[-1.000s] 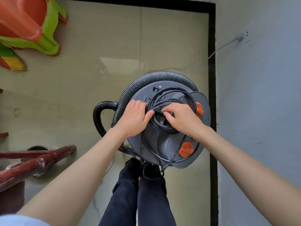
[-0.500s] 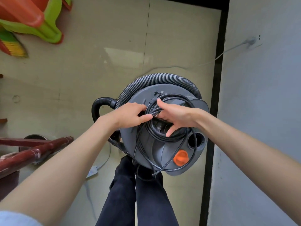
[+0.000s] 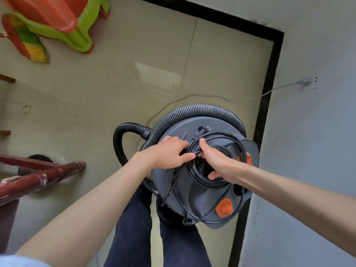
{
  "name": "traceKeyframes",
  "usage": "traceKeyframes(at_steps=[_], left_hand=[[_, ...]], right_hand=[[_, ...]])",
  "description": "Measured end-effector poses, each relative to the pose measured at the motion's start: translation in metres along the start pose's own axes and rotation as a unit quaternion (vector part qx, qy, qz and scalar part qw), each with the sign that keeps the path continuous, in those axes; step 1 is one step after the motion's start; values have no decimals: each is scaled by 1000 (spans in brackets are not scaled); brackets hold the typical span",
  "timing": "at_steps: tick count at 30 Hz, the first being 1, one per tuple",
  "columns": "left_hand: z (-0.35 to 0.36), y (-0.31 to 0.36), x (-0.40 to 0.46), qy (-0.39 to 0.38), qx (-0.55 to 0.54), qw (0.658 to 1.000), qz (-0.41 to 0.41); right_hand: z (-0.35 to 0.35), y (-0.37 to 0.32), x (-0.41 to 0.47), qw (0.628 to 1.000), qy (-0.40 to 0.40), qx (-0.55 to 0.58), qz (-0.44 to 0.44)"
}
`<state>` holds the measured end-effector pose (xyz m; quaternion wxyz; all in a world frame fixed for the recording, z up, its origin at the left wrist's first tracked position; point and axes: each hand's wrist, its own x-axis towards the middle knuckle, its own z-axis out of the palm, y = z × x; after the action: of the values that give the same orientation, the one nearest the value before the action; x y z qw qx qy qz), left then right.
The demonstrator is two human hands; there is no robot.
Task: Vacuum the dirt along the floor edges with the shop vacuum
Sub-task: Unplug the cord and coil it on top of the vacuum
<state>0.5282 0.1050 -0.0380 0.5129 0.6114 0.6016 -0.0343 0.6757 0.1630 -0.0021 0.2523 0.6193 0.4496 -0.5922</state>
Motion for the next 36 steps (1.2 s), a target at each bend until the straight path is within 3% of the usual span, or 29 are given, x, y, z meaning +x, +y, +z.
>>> traceKeyframes(at_steps=[9,19,26,36], left_hand=[[-45,-22,-24,66,-34,996,41],[-153,-117,-98,197,-8,979,54],[-212,-200,-127,248,-5,968,18],[-243,-315,-166,264,-82,955,-109]], right_hand=[[-9,-62,-39,999,-8,17,-49],[53,-216,-57,996,-17,-28,-84],[112,-314,-36,992,-26,-56,-109],[204,-415,12,983,-78,-99,-130]])
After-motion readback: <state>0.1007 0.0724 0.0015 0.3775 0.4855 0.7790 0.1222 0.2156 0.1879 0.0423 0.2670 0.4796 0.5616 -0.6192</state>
